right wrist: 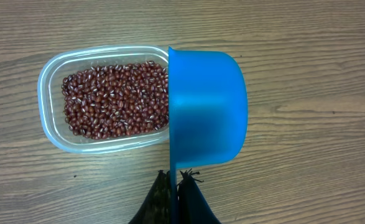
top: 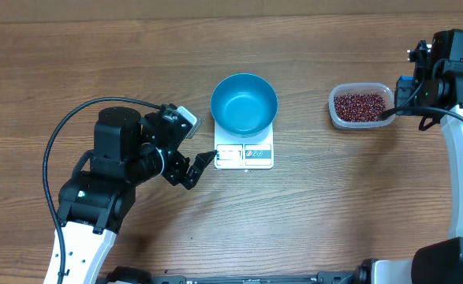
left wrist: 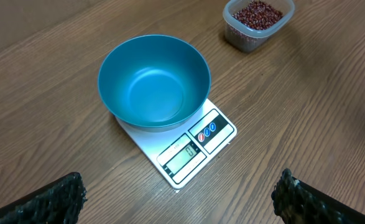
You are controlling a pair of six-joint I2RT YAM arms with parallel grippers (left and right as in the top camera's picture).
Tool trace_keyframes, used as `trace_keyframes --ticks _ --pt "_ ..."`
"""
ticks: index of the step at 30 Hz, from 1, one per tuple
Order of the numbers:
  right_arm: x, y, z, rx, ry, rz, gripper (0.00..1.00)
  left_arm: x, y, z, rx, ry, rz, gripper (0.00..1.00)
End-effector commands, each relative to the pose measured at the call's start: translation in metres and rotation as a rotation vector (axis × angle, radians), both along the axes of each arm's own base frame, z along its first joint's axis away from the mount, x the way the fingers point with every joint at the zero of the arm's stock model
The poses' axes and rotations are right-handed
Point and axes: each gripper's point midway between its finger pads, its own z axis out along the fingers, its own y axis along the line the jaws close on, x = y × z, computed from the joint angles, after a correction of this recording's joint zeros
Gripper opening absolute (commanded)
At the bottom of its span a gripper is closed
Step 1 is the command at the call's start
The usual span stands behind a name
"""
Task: Scoop item into bowl and weigh 150g on scale
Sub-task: 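Raise the right arm and bring the scoop above the bean tub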
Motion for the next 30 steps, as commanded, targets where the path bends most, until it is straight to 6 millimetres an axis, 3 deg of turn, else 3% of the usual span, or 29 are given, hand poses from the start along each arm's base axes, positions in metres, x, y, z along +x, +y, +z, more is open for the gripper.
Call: trace_keyframes --ticks 1,7,13,22,30 --pt "0.009 -0.001 0.018 -0.032 -0.049 0.011 0.04 0.003 -0.002 0.011 -0.003 -0.035 -0.02 1.0" --pt "0.015 0.007 0.03 -0.162 -0.052 0.064 0.03 0.003 -0.002 0.011 -0.003 -0.035 -0.02 1.0" --pt "0.017 0.028 0.03 -0.189 -0.046 0.106 0.04 0.003 -0.002 0.011 -0.003 -0.035 -0.02 1.0" --pt "0.022 0.034 0.034 -0.231 -0.075 0.072 0.04 0.003 -0.002 0.011 -0.003 -0.035 -0.02 1.0" --pt "0.031 0.051 0.02 -0.216 -0.061 0.076 0.04 0.003 -0.002 0.011 -0.003 -0.035 -0.02 1.0"
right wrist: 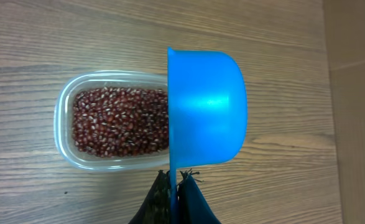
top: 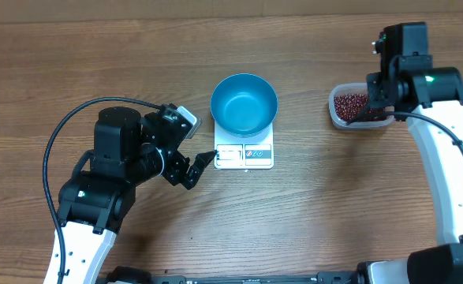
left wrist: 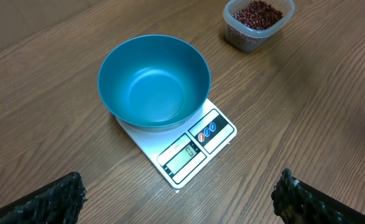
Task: Scoop item into bowl and weigh 150g on scale
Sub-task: 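Raise the right arm and bring the scoop above the bean tub, then lower the blue scoop into the red beans with the right gripper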
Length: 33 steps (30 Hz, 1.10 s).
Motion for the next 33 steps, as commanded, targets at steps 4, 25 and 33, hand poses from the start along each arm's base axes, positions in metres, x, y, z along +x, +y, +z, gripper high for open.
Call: trace_keyframes --ticks 4,25,33 --pt "0.012 0.002 -0.01 -0.024 -0.006 -0.078 0.04 0.003 -0.002 0.011 -0.003 -0.035 -0.02 1.0" --pt "0.011 0.003 -0.048 -0.009 0.092 -0.132 0.04 0.003 -0.002 0.011 -0.003 -0.035 -0.02 0.99" --pt "0.011 0.013 -0.053 0.051 0.104 -0.113 0.04 0.003 -0.002 0.011 -0.003 -0.035 -0.02 1.0"
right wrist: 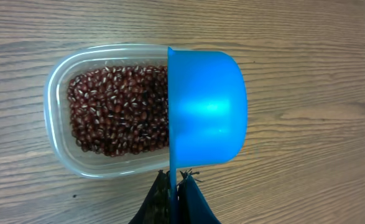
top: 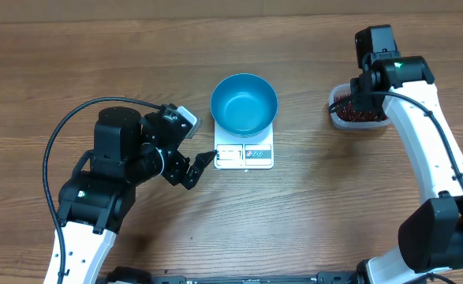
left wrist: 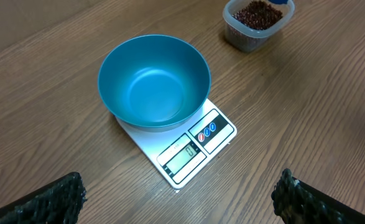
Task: Scoop item into bowl and weigh 150g on scale
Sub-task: 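Lower the blue scoop into the red beans with the right gripper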
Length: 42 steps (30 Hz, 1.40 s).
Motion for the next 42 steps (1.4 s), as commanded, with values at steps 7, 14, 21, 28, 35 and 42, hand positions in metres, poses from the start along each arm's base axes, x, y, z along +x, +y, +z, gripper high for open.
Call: trace_keyframes --ticks 7,14,21,28,35,42 --pt "0.003 0.007 0.003 0.038 -0.021 0.002 0.04 0.003 -0.002 0.011 -0.003 -0.036 -0.02 1.0" --pt "0.003 0.007 0.003 0.038 -0.021 0.002 0.04 0.003 -0.002 0.011 -0.003 -0.036 -0.02 0.99" --pt "0.003 0.007 0.003 0.037 -0.02 0.002 0.04 0.003 -0.002 0.011 -0.003 -0.036 -0.02 1.0" --pt "0.001 0.006 -0.012 0.029 0.036 0.0 0.04 0.003 -0.002 0.011 -0.003 -0.035 -0.02 0.99" --pt "0.002 0.002 -0.023 0.0 0.067 -0.008 0.04 0.003 -0.002 0.011 -0.003 -0.036 -0.02 1.0" --pt "0.003 -0.005 -0.019 -0.046 0.057 -0.023 0.04 0.003 -0.002 0.011 -0.003 -0.036 -0.02 1.0"
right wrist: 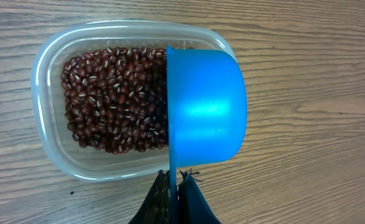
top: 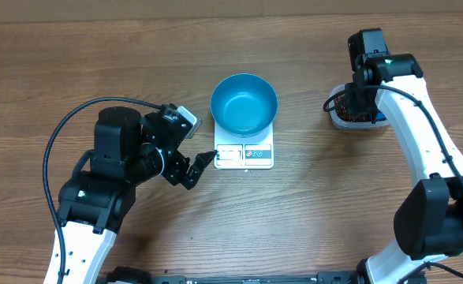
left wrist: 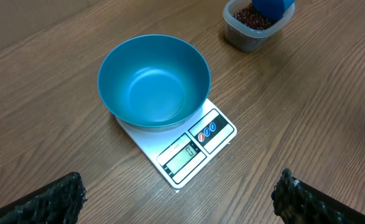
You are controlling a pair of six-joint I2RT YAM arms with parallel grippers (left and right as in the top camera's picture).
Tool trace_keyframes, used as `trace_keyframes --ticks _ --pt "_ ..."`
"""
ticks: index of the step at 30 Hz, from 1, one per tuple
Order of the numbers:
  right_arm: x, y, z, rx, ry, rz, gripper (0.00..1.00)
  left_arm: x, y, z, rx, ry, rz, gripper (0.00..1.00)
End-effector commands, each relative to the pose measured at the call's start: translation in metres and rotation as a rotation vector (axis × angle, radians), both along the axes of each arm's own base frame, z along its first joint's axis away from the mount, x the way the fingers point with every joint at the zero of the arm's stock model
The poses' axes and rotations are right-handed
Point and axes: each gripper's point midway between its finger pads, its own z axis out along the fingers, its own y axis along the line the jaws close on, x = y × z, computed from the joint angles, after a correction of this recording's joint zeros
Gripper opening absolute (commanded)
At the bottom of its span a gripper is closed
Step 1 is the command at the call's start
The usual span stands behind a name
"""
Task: Scoop item into bowl and weigh 150g on scale
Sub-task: 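Lower the blue scoop into the red beans with the right gripper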
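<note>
An empty blue bowl (top: 244, 103) stands on the white scale (top: 244, 156) at mid-table; both also show in the left wrist view, bowl (left wrist: 153, 81) and scale (left wrist: 188, 149). A clear tub of red beans (right wrist: 110, 99) sits at the right, tub (top: 356, 110). My right gripper (right wrist: 175, 180) is shut on the handle of a blue scoop (right wrist: 204, 106), which hangs on its side over the tub's right half, partly below its rim. My left gripper (left wrist: 179, 196) is open, low over the table just left of the scale.
Bare wooden tabletop (top: 334, 197) lies all round the scale and tub. The left arm's black cable (top: 65, 126) loops over the table's left side.
My right gripper and scoop have shifted left and lower over the tub, so the scoop now overlaps more of the beans. The left arm, bowl and scale are unchanged.
My right gripper held the scoop at the tub's right edge, far right of the table. It then stood higher above the tub, then closer again over its right end. Now the scoop covers the tub's right half. The left arm stayed open by the scale throughout.
</note>
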Motion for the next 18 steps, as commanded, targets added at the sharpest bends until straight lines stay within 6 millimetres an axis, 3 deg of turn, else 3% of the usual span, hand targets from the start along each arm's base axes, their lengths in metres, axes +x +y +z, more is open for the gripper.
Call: trace_keyframes --ticks 1,18 --pt "0.0033 -0.0072 0.0102 -0.051 -0.032 -0.021 0.04 0.0027 -0.0016 0.0112 -0.003 -0.036 -0.02 1.0" --pt "0.0081 -0.0071 0.0095 -0.059 -0.037 0.002 0.04 0.0027 -0.0016 0.0112 -0.003 -0.036 -0.02 1.0"
